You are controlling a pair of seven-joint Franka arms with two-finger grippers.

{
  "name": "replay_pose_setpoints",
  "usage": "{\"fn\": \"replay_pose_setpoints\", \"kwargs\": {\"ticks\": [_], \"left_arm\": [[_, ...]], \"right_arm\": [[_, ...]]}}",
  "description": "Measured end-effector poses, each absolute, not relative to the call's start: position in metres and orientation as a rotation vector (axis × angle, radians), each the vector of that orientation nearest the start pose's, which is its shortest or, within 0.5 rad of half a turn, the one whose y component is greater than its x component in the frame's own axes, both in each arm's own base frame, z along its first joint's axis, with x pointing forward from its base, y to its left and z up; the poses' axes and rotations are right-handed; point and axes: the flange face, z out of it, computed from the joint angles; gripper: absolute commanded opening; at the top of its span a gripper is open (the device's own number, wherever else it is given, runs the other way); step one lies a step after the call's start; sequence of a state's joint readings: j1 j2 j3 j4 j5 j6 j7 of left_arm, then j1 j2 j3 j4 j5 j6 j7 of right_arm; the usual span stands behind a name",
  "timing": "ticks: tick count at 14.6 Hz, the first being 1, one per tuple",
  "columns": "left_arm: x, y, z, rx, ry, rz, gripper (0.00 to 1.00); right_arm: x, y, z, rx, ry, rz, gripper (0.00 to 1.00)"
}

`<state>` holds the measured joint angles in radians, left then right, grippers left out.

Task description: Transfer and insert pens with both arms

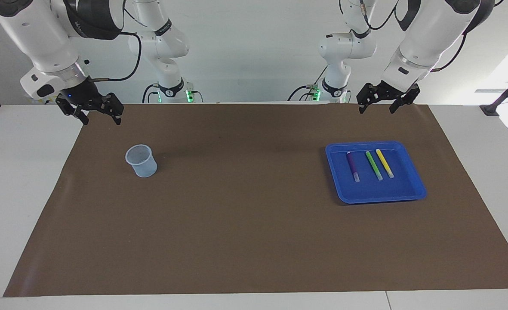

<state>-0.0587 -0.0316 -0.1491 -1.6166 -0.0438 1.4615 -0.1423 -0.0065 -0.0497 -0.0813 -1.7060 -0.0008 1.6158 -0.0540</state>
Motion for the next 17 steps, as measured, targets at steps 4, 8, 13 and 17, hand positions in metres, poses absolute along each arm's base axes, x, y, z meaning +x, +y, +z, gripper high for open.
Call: {"fn": "replay_pose_setpoints", "kwargs": {"ticks": [4,8,13,17], "left_arm": [[0.512,-0.104,0.586,-3.146,0.077,0.192,1.0],[0.503,-0.062,0.562,-3.147,0.093,0.212,1.0],[0.504,-0.011,0.505,-3.159,0.111,0.209,1.0],[0.501,0.025,0.472,-3.167,0.084,0.189,1.0]], "right_arm": [[0.538,-0.048,0.592,-3.134,0.052,0.063,1.0],[0.538,-0.048,0.592,-3.134,0.052,0.063,1.0],[0.538,-0.048,0.592,-3.134,0.052,0.063,1.0],[0.538,-0.048,0.592,-3.134,0.052,0.063,1.0]]}}
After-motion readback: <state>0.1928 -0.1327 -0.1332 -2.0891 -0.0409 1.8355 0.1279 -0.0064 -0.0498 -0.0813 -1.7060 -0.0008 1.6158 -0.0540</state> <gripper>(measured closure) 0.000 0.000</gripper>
